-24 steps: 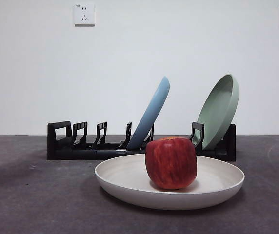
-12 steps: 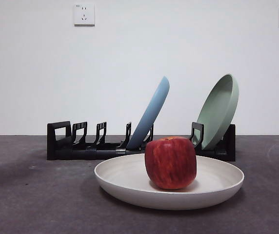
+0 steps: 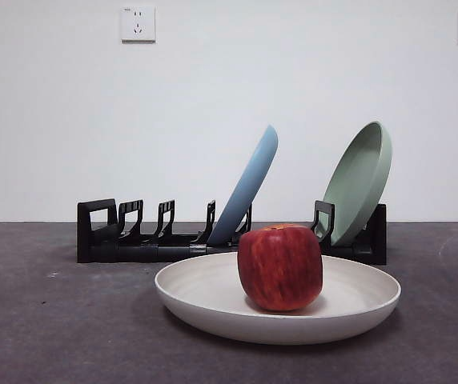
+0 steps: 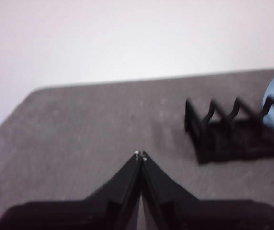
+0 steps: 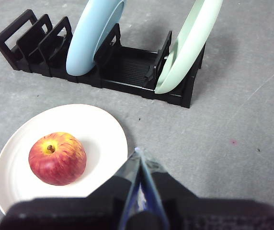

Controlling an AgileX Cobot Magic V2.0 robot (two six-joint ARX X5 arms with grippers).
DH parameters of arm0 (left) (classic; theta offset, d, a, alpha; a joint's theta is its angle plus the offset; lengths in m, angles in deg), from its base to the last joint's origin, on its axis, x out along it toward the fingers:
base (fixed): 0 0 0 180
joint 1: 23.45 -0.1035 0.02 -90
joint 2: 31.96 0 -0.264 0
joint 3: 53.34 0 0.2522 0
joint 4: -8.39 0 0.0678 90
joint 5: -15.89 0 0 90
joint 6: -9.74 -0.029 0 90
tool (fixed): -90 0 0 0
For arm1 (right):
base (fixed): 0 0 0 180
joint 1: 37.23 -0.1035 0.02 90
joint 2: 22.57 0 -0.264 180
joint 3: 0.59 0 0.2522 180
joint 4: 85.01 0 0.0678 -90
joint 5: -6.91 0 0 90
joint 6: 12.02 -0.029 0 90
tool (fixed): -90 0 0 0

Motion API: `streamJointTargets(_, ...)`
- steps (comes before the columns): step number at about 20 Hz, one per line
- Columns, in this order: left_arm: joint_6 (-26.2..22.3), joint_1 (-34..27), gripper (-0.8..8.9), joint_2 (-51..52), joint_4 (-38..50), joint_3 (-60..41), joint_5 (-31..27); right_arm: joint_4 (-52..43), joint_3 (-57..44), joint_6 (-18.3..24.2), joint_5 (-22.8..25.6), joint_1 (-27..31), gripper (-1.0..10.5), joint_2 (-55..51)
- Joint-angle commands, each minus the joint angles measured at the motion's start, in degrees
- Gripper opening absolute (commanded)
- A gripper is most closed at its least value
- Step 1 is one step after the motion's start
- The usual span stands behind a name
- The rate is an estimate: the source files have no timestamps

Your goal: Take the yellow plate from the plate rack,put the plate on the table,take the apple from the table,put the apple in the plate

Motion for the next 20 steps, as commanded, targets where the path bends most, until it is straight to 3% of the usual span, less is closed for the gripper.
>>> streamJointTargets(1,0.02,-1.22,-0.03,3.17,2.91,-5.49,0.31,-0.33,-0.28,-0.55,0.17,0.00,0.0,-0.11)
streamJointTargets(7,0.57,-1.05,-0.03,9.51,3.45,-13.27,0.24,-0.33,-0.28,-0.55,0.17,0.02,0.0,-0.11)
streamJointTargets(12,0.37,2.47,-0.03,9.51,0.63,-13.35,0.07,-0.33,-0.28,-0.55,0.17,0.00,0.0,-0.11)
streamJointTargets(20,0.35,2.69,-0.03,9.51,0.63,-13.35,-0.02,-0.33,-0.28,-0.55,0.17,0.02,0.0,-0.11)
